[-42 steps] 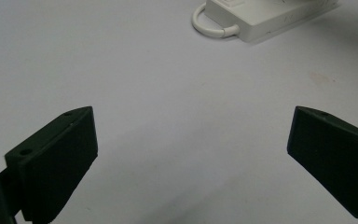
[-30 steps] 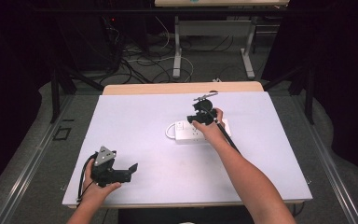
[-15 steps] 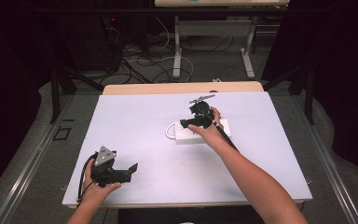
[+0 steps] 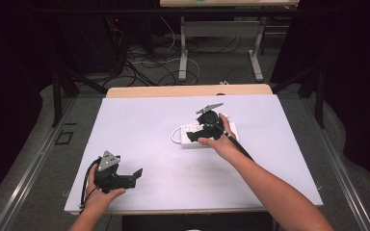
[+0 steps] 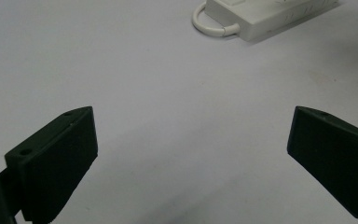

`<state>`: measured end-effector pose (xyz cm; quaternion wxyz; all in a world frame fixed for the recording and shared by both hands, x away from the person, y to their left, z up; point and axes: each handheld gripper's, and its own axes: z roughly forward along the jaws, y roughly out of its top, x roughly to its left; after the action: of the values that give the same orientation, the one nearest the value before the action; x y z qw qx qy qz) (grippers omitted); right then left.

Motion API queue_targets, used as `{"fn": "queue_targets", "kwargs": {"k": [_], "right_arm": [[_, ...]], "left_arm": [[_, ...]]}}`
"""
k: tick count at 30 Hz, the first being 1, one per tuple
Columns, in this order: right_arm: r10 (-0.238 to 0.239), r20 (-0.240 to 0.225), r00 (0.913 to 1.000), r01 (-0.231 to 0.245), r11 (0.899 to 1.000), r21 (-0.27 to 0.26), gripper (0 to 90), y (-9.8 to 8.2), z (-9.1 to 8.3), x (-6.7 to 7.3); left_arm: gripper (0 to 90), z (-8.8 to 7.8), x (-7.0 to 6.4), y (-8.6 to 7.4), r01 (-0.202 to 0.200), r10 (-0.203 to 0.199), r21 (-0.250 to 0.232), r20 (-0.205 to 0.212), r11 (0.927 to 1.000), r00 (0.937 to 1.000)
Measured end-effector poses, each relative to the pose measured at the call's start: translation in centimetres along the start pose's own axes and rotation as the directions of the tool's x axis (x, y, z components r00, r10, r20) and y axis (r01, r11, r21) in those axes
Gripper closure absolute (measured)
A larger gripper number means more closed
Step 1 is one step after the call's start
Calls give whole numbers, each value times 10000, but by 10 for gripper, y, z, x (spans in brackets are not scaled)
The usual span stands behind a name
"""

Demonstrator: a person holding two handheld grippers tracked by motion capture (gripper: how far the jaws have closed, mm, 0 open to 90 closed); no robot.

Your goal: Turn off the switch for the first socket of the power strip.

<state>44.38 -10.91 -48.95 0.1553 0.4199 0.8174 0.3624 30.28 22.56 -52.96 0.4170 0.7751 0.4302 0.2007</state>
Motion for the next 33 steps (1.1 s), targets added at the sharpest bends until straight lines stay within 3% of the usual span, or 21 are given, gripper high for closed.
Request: {"fn": "queue_targets", "kwargs": {"k": [7, 12, 21, 33], "right_arm": [[139, -363, 9992, -137, 9999, 49, 13, -11, -12, 0], [15, -165, 9999, -14, 10000, 66, 0, -21, -21, -3], [-52, -140, 9999, 47, 9993, -363, 0, -35, -38, -1], [546, -393, 9977, -582, 9935, -979, 0, -50, -72, -10]], "left_arm": [[19, 0, 1, 0, 42, -42, -3, -56, 10000, 10000], [19, 1, 1, 1, 52, -52, -16, -24, 10000, 10000], [19, 3, -1, 1, 1, -1, 39, 6, 10000, 10000], [19, 2, -2, 1, -56, 56, 87, 2, 9999, 10000]]}}
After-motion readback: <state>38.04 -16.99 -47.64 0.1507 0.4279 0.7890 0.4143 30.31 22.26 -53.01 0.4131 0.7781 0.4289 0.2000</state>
